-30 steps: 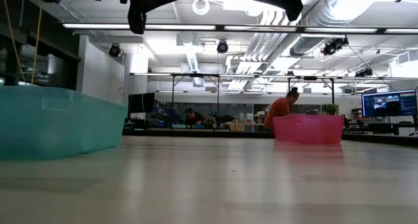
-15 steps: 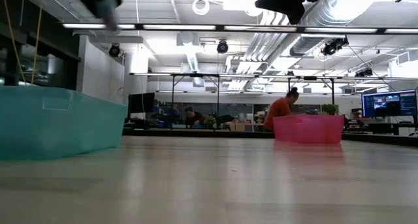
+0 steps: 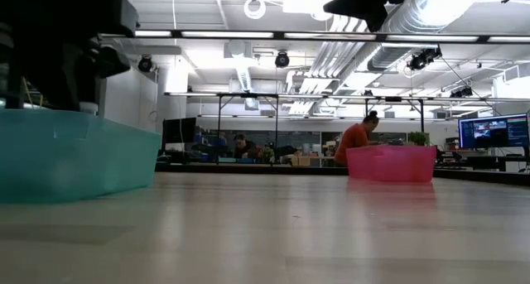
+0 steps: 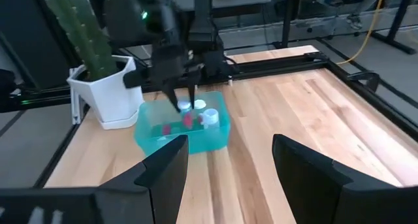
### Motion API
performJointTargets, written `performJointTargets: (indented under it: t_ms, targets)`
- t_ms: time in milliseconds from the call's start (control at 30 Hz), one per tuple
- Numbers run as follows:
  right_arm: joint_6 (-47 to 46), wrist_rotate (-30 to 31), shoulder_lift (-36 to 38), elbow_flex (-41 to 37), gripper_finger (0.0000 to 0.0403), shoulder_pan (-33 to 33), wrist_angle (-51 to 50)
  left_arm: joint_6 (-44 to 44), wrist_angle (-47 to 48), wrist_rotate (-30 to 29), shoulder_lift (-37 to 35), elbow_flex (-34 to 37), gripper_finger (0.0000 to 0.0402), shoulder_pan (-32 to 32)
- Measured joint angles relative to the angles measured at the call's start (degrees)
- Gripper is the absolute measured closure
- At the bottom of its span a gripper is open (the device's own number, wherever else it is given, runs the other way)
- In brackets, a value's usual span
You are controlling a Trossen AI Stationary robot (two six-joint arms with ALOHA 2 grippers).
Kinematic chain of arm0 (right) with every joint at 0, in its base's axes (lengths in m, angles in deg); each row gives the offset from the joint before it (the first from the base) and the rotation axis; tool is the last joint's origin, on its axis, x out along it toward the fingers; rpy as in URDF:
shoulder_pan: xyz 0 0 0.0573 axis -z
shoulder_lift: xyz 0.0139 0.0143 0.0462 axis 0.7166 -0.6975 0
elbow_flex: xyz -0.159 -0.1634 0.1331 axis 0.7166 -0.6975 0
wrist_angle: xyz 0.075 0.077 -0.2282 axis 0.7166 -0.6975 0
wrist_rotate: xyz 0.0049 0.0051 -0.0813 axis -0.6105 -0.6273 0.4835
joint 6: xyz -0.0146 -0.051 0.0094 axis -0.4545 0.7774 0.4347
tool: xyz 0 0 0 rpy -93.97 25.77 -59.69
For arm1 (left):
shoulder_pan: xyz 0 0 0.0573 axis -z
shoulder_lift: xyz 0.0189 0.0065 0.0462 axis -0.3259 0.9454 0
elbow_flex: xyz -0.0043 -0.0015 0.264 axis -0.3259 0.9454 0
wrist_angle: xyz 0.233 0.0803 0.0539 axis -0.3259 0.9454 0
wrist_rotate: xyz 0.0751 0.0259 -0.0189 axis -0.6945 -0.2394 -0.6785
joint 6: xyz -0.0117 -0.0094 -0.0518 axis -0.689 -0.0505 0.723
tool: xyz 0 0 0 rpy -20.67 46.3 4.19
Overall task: Pick and place medicine bottles into bin by pill shape (circle, oval)
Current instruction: Put the blue capsule bottle into the blue bin, then return to Home Position
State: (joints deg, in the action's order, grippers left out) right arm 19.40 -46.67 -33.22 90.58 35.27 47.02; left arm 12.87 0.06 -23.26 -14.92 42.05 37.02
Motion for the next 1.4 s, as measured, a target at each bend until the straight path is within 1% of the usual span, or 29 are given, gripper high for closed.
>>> performJointTargets:
  t_ms: [200, 367, 633, 733, 833, 933, 1033, 1133, 1267, 1333, 1400]
  targets:
    - [0.1, 1.5, 0.0, 0.0, 0.0187, 0.0, 0.0, -5.2, -3.9, -0.8, 4.9, 0.0, 0.0287, 0.0]
    - [0.0, 1.5, 0.0, 0.0, 0.0187, 0.0, 0.0, -6.8, -4.3, -0.9, 8.1, 0.0, 0.0286, 0.0]
    - [0.0, 1.5, 0.0, 0.0, 0.0187, 0.0, 0.0, -6.4, -4.9, -1.5, 8.6, -0.1, 0.0285, 0.0]
    - [0.1, 1.5, 0.0, 0.0, 0.0187, 0.0, 0.0, -5.9, -5.8, -0.4, 8.4, -0.1, 0.0271, -0.1]
    - [0.1, 1.5, 0.0, 0.0, 0.0187, 0.0, -0.1, -4.4, -5.4, 1.0, 8.1, 0.0, 0.0243, -0.4]
    - [0.1, 1.5, 0.0, 0.0, 0.0187, 0.0, -0.1, -3.8, -5.3, 1.1, 7.9, 0.0, 0.0213, -0.4]
    - [0.1, 1.5, 0.0, 0.0, 0.0187, 0.0, -0.2, -3.8, -4.6, 2.2, 6.6, -0.5, 0.0186, -0.6]
    - [0.1, 1.5, 0.0, 0.0, 0.0187, 0.0, -0.3, -5.4, -1.8, 1.9, 4.0, -2.8, 0.0169, -1.4]
    - [0.1, 1.5, 0.0, 0.0, 0.0187, 0.0, -0.4, -8.4, -0.5, -3.4, -1.9, -6.8, 0.0161, -4.0]
    - [0.1, 1.5, 0.0, 0.0, 0.0187, 0.0, -0.4, -9.6, -4.5, -7.3, -5.6, -8.1, 0.0161, -5.7]
    - [0.1, 1.5, 0.0, 0.0, 0.0187, 0.0, -0.3, -10.8, -11.5, -10.1, -9.6, -8.0, 0.0161, -8.1]
